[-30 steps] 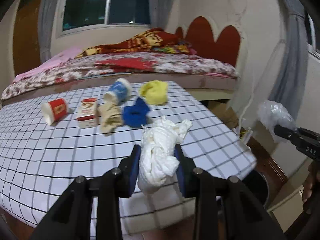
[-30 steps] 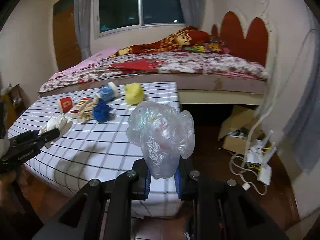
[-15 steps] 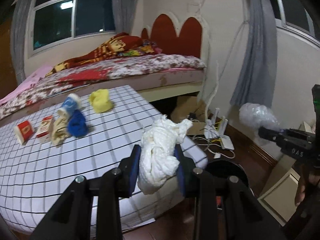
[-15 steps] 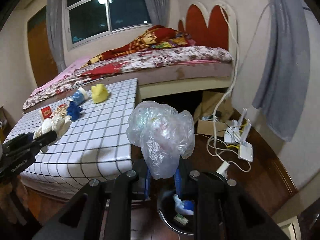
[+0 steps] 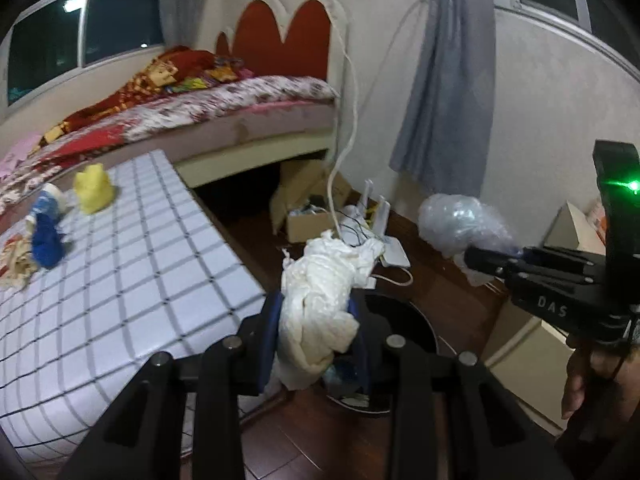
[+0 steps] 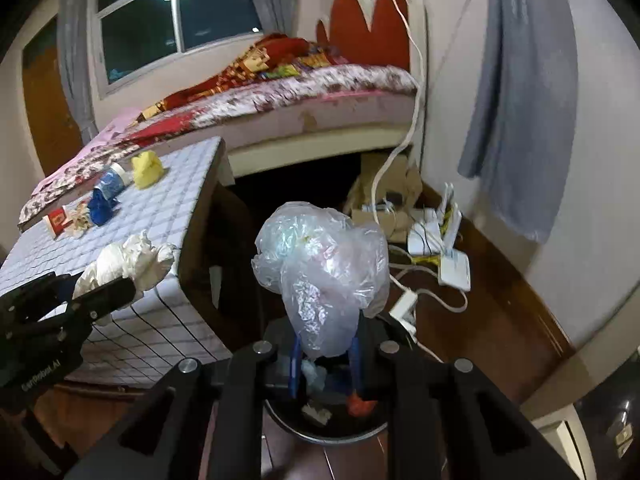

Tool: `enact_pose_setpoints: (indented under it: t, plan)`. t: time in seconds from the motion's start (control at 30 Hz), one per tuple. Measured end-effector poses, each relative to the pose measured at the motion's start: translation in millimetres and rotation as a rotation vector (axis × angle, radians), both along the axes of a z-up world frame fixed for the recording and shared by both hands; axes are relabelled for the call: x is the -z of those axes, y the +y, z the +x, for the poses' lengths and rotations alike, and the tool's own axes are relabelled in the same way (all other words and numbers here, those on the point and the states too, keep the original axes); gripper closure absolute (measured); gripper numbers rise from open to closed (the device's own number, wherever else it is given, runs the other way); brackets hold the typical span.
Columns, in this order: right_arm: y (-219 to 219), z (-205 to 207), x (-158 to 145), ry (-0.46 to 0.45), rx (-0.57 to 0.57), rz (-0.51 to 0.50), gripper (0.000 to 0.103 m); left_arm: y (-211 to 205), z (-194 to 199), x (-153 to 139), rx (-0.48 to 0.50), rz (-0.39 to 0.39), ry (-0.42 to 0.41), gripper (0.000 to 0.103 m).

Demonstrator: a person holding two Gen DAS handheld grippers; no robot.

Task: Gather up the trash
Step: 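Carry the tissue and clear bag with both grippers over the black bin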

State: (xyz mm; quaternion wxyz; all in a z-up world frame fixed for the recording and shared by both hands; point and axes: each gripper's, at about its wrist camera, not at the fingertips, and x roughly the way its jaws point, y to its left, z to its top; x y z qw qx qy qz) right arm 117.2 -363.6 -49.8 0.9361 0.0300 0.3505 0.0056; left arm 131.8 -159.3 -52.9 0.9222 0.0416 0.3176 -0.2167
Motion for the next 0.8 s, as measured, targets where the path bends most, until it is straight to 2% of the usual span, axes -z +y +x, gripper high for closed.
enact_pose_setpoints:
  t: [0.17,0.3,0.8]
  plan:
    - [-18.7,2.5,26.3,0.074,0.005,0.016,0.082,-18.2,5.3,18.3,0.021,-0.010,0.060,0.069]
    - [-21.0,4.6,46.3,0.117,-0.007,-0.045,0.082,-32.1,8.3,35.3,0.043,-0.009,0.115,0.069]
    - [-35.9,25.5,94.7,0.232,-0.044,0.035,0.082,-58.4,31.0,85.8,0.057,0.026,0.237,0.069]
